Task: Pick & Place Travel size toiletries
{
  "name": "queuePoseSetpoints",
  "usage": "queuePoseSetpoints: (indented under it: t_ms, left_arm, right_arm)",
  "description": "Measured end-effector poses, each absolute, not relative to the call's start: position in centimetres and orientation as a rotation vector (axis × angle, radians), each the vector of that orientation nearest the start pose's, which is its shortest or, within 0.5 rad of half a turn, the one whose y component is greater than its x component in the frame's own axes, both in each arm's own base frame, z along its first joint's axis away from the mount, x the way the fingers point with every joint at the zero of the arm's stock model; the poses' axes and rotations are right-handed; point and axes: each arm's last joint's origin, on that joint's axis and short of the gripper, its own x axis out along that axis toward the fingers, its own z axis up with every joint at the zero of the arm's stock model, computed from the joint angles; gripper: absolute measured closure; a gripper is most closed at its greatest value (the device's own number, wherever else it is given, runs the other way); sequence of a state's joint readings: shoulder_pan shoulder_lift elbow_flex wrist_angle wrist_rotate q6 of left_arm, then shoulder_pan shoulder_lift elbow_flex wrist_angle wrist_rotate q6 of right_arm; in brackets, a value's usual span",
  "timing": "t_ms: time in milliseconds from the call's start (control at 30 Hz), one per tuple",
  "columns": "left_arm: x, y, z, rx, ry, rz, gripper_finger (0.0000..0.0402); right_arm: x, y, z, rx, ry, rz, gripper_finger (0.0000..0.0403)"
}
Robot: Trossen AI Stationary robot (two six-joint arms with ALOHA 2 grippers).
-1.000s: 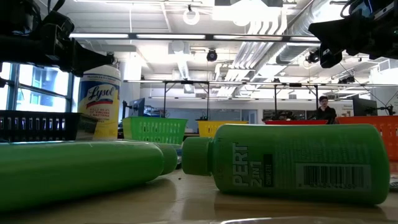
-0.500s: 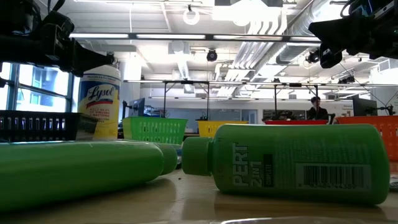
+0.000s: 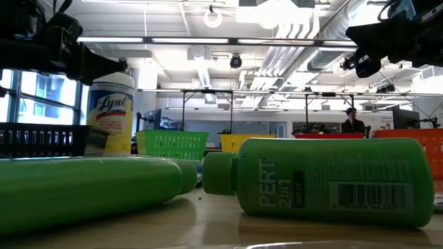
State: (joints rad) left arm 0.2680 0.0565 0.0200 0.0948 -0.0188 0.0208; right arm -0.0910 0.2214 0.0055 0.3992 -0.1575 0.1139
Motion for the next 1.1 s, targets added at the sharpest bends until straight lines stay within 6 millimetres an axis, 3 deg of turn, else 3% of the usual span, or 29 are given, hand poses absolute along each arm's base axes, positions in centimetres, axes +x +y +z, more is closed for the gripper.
queuePoseSetpoints:
  t_ms: [867,1100]
  left_arm:
    - [9.7,2.5,17.7,0.006,-0.077,0.206,0.0402]
    - [9.4,2.2,19.9,-0.047,-0.108,0.143,0.0402]
  right_arm:
    - [11.0,-0.6,17.9,0.106,-0.120,0.054,0.0400]
    - [11.0,-0.6,18.0,0.111,-0.122,0.054,0.0400]
